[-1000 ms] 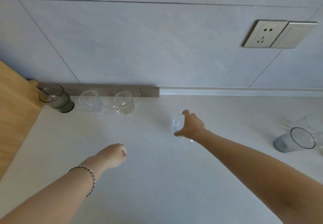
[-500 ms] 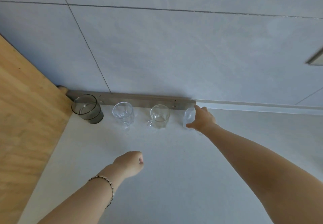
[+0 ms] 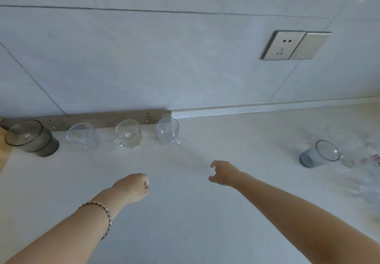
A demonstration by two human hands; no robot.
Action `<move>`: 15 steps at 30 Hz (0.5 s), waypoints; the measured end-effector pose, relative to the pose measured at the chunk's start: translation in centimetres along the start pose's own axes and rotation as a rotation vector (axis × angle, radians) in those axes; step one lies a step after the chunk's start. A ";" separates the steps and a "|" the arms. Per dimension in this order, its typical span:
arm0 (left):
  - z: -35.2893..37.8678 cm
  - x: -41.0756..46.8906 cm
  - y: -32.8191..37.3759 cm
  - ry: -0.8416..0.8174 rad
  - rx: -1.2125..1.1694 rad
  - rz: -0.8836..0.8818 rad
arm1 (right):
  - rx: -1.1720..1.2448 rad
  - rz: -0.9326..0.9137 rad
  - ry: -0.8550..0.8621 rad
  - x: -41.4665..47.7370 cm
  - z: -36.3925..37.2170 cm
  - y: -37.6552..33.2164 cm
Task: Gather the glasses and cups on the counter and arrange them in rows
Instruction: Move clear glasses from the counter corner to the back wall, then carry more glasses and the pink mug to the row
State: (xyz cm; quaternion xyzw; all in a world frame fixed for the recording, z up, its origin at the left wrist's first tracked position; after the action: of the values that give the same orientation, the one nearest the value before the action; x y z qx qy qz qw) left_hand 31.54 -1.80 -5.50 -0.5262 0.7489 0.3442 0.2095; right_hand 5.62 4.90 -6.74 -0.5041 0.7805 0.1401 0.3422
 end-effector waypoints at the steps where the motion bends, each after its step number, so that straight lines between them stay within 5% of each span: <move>1: 0.5 0.2 1.6 -0.007 0.020 0.018 | 0.013 0.016 -0.012 -0.8 0.4 2.4; 6: 3.5 1.1 10.5 -0.037 0.096 0.100 | 0.059 0.098 0.071 -3.8 -0.6 14.8; 12: 8.1 1.6 20.9 -0.012 0.088 0.091 | 0.095 0.055 0.479 -5.3 -7.0 28.2; 15: 10.1 1.2 25.3 -0.020 0.055 0.076 | 0.003 0.092 0.451 -4.6 -9.3 33.1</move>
State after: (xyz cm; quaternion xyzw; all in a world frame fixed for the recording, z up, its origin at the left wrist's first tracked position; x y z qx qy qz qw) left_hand 7.06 10.15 -5.61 -0.4877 0.7754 0.3366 0.2181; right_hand -26.07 17.82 -1.09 -0.4859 0.8597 0.0380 0.1530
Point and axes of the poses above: each hand's wrist, its own x-axis towards the middle knuckle, its own z-axis out of the palm, y = z × x, the point moved 2 cm from there along x, towards the middle knuckle, and after that the axes turned 6 degrees about -x, right-handed, at the moved point
